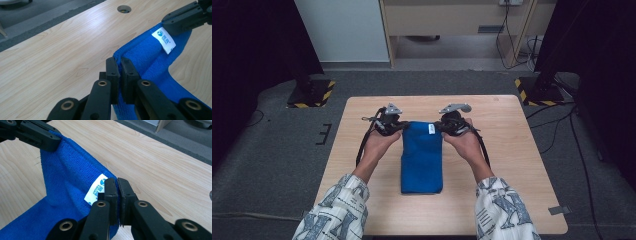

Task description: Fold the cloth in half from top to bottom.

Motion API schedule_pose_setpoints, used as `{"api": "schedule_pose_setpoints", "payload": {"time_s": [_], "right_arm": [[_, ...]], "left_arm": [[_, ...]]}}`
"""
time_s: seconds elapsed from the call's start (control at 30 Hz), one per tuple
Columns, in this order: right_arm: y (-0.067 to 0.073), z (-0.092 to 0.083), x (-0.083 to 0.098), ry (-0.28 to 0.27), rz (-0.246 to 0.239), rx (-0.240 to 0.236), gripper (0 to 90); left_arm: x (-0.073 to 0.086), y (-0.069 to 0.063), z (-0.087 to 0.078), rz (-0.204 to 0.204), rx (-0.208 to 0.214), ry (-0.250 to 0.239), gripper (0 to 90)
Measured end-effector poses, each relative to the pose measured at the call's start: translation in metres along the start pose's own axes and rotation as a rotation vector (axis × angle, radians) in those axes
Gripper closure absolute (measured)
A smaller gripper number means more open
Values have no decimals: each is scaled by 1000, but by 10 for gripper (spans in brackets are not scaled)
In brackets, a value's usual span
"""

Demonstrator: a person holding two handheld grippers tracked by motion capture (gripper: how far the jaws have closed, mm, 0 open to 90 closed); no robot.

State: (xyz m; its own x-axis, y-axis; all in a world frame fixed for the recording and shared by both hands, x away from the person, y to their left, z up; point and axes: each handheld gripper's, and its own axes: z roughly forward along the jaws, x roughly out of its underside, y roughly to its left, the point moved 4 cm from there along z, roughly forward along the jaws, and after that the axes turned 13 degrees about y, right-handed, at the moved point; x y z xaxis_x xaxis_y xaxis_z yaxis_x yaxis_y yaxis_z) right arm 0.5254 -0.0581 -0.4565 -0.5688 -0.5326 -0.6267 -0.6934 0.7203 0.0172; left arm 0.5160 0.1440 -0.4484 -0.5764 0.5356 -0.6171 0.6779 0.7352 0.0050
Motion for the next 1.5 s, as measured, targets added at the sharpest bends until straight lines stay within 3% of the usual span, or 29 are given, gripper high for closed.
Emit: {"api": "schedule_pose_setpoints", "payload": {"time_s": [0.4,0.93,1.5], "right_arm": [[4,-16,-2,-25,-9,-9,872],[21,-14,21,-20,-47,-44,872],[33,-23,47,-47,-61,-71,870]], "left_arm": [[-3,-2,-11,17,4,-17,853],[22,-15,-16,64,25,-1,853],[42,-36,-24,89,80,-42,852]]}}
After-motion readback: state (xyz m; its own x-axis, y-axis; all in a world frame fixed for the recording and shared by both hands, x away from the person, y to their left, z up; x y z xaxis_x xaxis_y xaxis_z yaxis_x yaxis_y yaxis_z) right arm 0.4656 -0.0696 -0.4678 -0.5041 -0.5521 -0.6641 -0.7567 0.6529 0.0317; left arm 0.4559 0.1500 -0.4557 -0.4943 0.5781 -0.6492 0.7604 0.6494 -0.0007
